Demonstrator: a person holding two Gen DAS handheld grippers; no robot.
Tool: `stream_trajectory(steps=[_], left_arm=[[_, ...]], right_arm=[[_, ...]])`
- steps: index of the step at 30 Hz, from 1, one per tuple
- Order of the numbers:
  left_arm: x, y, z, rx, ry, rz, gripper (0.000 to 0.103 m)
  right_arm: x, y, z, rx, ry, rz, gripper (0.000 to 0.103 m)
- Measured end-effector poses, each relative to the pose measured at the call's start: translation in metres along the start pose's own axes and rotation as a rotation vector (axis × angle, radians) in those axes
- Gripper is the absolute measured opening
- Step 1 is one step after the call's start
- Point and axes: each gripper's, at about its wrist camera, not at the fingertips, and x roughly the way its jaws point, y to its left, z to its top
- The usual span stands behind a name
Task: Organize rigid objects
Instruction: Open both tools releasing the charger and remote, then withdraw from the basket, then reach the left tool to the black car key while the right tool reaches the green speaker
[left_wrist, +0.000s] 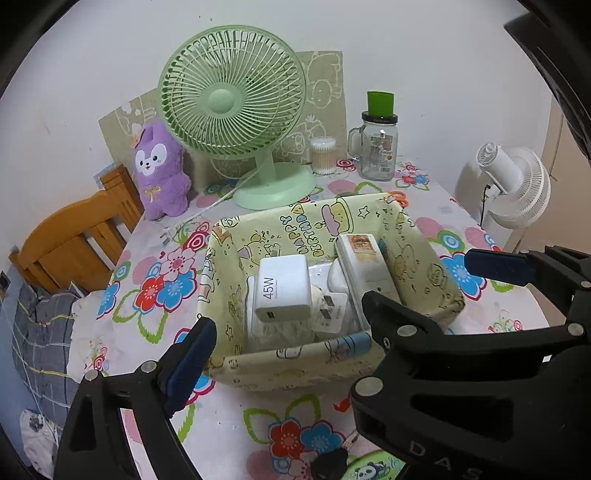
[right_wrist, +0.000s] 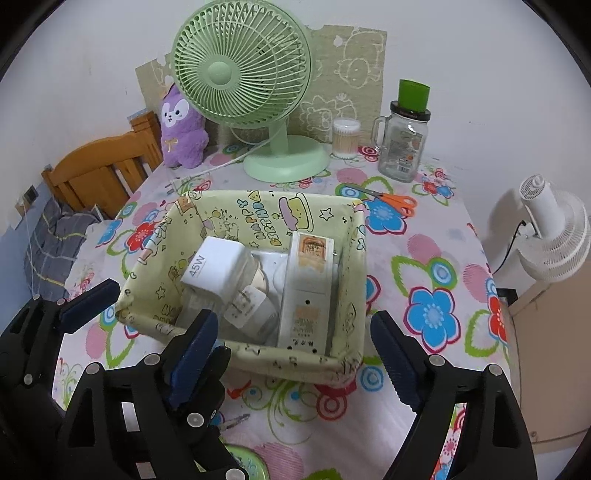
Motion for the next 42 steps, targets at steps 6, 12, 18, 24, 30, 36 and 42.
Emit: stream_trajectory(steps=[6,12,18,24,30,36,42], left_arm=[[-0.014,-0.001,-0.006,-0.009,-0.018,-0.007,0.093],[-0.026,0.000,-0.014,-0.016,-0.027,-0.011,0.093],[-0.035,0.000,-0.025,-0.015,-0.031,-0.008,0.093],[-0.041,0.002,-0.038,-0.018,-0.028,-0.009,0.093],[-0.046,0.002,-0.050,-0.014,-0.032,-0.012,0.093],[-0.051,0.000,-0.061,-0.013,-0.042,-0.026,0.093],[-0.055,-0.004,-0.070,-0.009,-0.039,-0.036,0.093]], right_arm=[[-0.017,0.003,-0.008,-0.013,-0.017,-0.006,0.087],[-0.032,0.005,-0.019,-0.017,-0.041,0.008,0.087],[-0.043,0.009,-0.032,-0.026,-0.053,0.001,0.087],[-0.050,0.012,-0.045,-0.033,-0.069,-0.005,0.087],[-0.053,0.011,-0.059,-0.013,-0.056,-0.005,0.090],[-0.060,0.011,-0.072,-0.006,-0.064,-0.012,0.091],[-0.064,0.011,-0.085,-0.005,-0.066,-0.018,0.091]])
